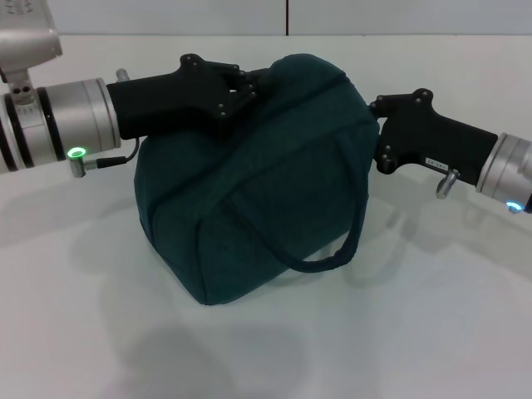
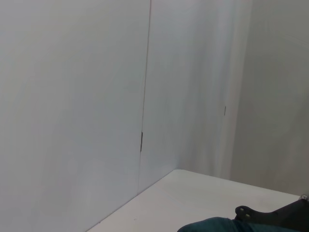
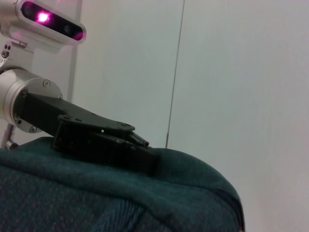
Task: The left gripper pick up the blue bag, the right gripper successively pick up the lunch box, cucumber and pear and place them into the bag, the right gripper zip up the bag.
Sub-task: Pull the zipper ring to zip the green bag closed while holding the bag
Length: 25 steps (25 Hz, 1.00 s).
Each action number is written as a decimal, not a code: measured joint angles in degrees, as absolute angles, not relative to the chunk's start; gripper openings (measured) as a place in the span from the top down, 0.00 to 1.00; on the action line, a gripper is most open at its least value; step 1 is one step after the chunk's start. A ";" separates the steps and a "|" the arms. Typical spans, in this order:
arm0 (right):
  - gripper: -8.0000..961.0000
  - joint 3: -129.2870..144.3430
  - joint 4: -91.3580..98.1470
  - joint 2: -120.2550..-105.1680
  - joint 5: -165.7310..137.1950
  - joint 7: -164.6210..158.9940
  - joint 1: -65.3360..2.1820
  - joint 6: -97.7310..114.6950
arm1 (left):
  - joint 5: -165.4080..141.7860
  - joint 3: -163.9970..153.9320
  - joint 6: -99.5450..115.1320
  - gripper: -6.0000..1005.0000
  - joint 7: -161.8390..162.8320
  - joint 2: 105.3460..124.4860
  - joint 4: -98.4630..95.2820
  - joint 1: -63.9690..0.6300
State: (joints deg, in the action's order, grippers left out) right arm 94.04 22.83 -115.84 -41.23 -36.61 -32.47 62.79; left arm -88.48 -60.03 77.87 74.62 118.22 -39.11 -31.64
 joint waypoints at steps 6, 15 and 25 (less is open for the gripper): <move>0.90 93.74 22.84 -115.70 -41.23 -36.54 -32.10 64.19 | -88.47 -60.03 77.87 0.91 74.62 118.11 -39.09 -31.64; 0.91 93.58 23.06 -115.20 -41.21 -36.82 -30.24 65.88 | -88.47 -60.03 77.87 0.90 74.62 118.05 -39.10 -31.64; 0.78 93.36 23.44 -114.81 -41.25 -40.60 -29.99 65.35 | -88.63 -60.03 78.02 0.90 74.62 118.19 -39.17 -31.64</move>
State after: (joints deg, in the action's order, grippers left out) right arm 93.36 23.44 -114.81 -41.26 -40.60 -29.99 65.35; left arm -88.63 -60.03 78.02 74.62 118.19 -39.17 -31.64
